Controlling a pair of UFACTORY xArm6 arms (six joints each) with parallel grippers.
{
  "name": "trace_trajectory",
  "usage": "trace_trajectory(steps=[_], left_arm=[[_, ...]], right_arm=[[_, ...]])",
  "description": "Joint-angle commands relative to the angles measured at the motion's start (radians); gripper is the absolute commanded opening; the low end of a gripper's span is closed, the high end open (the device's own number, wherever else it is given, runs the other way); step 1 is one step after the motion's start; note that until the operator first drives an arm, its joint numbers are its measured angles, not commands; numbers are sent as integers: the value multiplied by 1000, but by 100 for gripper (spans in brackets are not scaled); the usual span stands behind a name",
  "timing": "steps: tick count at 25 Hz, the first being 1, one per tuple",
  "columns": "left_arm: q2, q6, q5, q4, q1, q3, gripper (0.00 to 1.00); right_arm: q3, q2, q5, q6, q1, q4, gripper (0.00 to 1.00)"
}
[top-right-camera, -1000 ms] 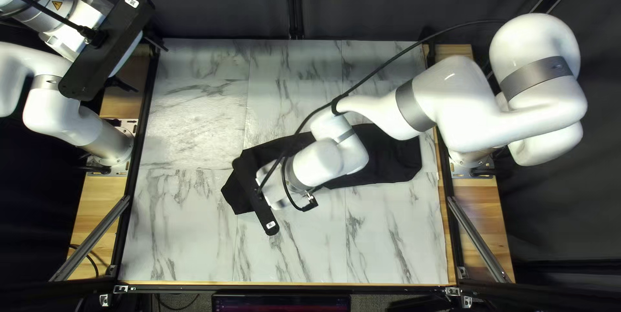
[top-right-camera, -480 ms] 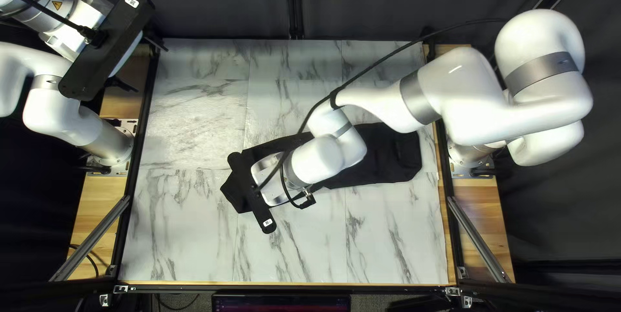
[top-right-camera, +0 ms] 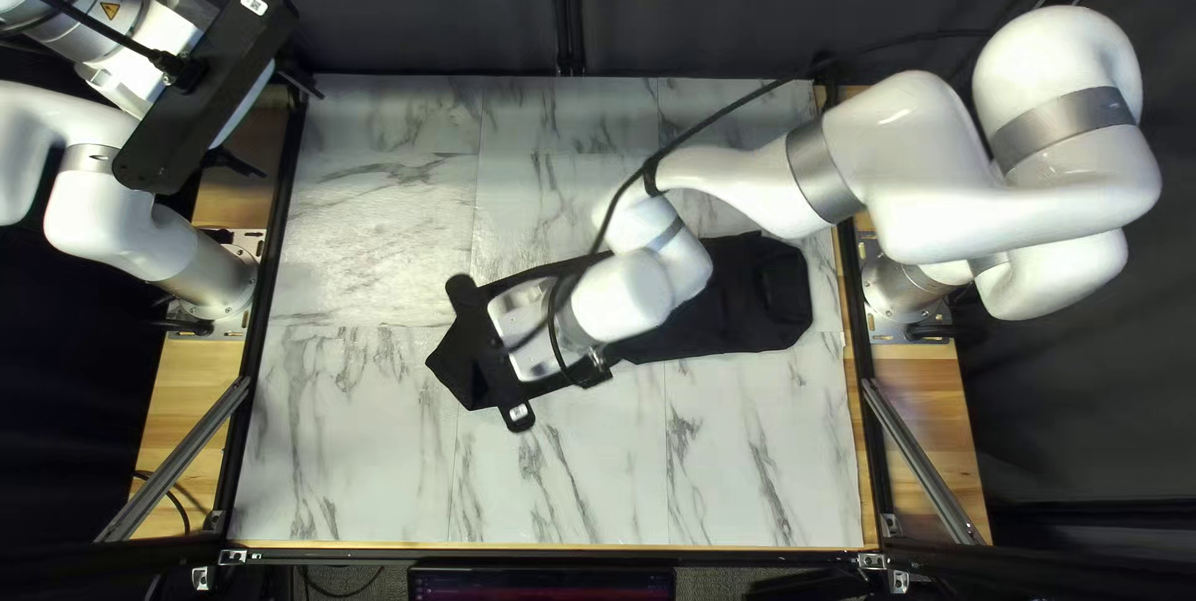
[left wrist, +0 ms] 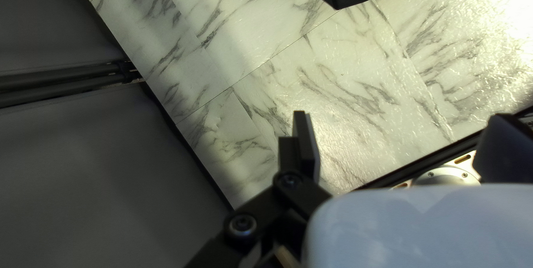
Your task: Fold t-shirt
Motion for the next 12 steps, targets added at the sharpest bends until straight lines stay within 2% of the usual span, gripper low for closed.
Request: trace_trajectory(steps=[1, 3, 4, 5, 6, 8, 12], left_arm=[[0, 0, 0, 0, 0, 0, 100], [0, 0, 0, 0, 0, 0, 100], [0, 0, 0, 0, 0, 0, 100], [0, 0, 0, 0, 0, 0, 100], [0, 0, 0, 0, 0, 0, 100], [0, 0, 0, 0, 0, 0, 100], [0, 0, 0, 0, 0, 0, 100]], right_arm=[[25, 25, -58, 26, -19, -21, 100], [39, 22, -75, 150, -24, -133, 100], [45, 15, -77, 319, -22, -286, 100], [45, 12, -75, 415, -17, -371, 100], [39, 11, -64, 570, 3, -499, 100], [28, 18, -47, 684, 36, -578, 100], [15, 27, -3, 786, 114, -611, 100]])
